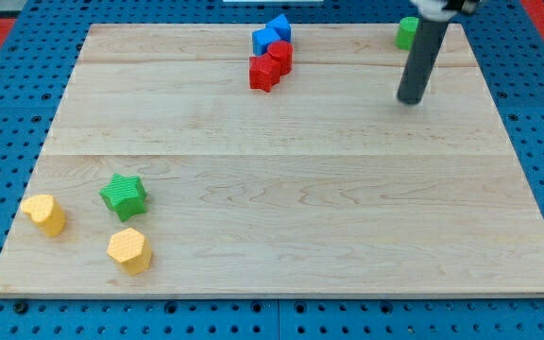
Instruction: Push the yellow hexagon into the green circle
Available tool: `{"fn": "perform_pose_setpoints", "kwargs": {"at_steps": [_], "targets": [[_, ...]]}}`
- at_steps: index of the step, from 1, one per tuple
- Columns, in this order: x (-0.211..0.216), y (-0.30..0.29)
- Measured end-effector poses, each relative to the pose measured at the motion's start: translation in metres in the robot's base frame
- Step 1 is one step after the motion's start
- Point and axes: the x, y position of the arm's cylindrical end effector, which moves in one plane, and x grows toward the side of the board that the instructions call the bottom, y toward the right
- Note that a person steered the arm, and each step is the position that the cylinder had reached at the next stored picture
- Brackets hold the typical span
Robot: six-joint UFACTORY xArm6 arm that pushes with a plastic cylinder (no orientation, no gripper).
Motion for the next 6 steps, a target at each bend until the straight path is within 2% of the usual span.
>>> {"fn": "perform_pose_setpoints", "kwargs": {"at_steps": [1, 3, 4, 5, 6], "targets": [[0.067, -0.039], [0.207, -0.173], [0.243, -0.212], [0.243, -0.222], [0.242, -0.309]]}}
